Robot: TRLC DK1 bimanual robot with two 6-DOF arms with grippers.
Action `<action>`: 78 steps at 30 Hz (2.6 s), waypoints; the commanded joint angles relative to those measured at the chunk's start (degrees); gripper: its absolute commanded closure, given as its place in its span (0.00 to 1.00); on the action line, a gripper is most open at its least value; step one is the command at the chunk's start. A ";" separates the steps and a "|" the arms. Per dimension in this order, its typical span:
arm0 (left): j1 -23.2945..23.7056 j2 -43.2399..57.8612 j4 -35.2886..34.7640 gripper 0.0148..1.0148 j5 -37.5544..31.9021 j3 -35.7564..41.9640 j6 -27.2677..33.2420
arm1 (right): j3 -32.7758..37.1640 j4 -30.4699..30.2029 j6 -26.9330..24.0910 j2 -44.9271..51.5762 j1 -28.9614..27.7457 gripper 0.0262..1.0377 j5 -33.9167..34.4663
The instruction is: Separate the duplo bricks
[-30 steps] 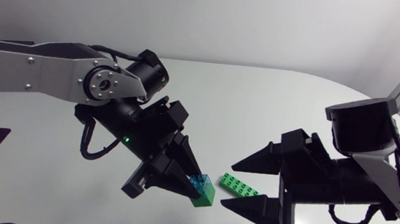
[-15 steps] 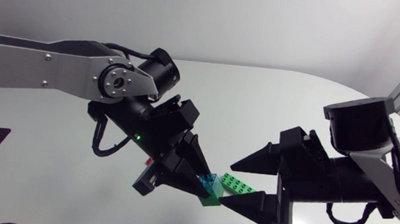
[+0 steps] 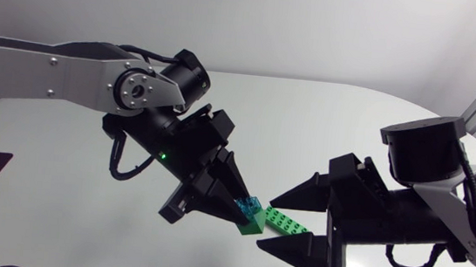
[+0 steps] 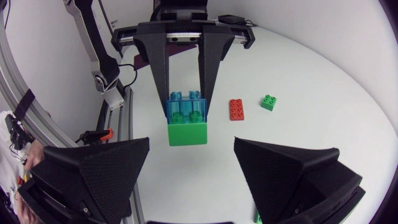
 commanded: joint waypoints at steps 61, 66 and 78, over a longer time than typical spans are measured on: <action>-2.09 -0.87 1.70 0.72 0.89 2.24 -3.72 | -1.52 0.86 1.34 -1.29 1.66 0.30 -0.91; -1.65 -1.58 1.61 0.72 0.89 2.51 -3.81 | -1.78 0.95 1.25 -1.11 1.66 0.30 -0.91; -1.21 -1.66 1.61 0.72 0.89 2.33 -3.63 | -1.87 1.39 1.17 -0.76 1.57 0.50 -0.91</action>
